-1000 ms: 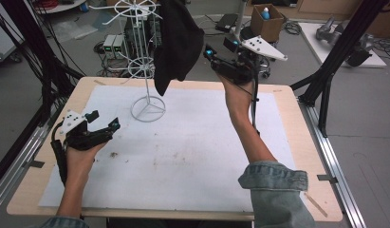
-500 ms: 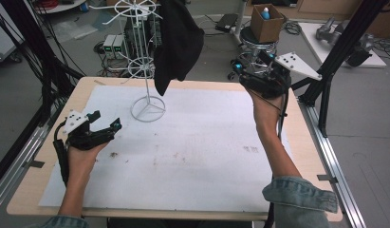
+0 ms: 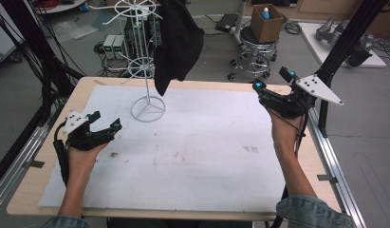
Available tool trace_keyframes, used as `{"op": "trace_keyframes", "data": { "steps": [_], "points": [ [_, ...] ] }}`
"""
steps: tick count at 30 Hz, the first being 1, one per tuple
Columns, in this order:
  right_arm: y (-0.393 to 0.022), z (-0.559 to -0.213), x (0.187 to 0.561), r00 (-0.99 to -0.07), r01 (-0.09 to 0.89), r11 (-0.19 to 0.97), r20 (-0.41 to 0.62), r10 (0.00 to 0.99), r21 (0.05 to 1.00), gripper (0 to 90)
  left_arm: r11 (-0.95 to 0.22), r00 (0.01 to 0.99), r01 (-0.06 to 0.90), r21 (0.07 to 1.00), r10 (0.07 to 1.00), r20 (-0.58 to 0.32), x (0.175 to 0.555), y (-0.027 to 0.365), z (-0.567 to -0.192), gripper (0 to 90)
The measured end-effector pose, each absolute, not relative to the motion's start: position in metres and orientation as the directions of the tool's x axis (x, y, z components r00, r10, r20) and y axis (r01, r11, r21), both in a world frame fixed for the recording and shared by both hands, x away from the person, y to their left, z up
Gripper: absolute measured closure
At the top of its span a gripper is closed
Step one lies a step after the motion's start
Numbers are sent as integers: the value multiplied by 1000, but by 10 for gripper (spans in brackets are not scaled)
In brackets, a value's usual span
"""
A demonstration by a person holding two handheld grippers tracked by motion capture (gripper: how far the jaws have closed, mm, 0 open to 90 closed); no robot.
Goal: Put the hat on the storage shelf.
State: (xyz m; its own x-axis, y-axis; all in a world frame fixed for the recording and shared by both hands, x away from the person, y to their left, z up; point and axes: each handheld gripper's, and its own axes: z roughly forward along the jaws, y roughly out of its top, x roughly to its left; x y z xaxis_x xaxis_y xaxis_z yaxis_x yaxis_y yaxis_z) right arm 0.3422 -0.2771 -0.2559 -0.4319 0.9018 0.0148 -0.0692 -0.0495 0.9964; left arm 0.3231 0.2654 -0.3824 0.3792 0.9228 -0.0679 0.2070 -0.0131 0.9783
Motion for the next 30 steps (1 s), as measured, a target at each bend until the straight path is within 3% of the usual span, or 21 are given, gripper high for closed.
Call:
{"op": "trace_keyframes", "data": {
  "steps": [20,24,27,30],
  "points": [
    [-313,-317,312,-404,-24,-101,83,911,995,117,-17,378,209,978,923,-64,323,265,-384,168],
    [-315,-324,311,-406,61,-90,107,907,994,102,-24,382,211,977,922,-60,323,264,-383,168],
    [-314,-331,306,-379,-3,-74,67,923,997,102,-22,383,208,978,922,-61,323,264,-383,169],
    [-313,-338,304,-392,38,-69,78,917,997,102,-20,382,209,978,922,-63,323,265,-383,168]
  ]
}}
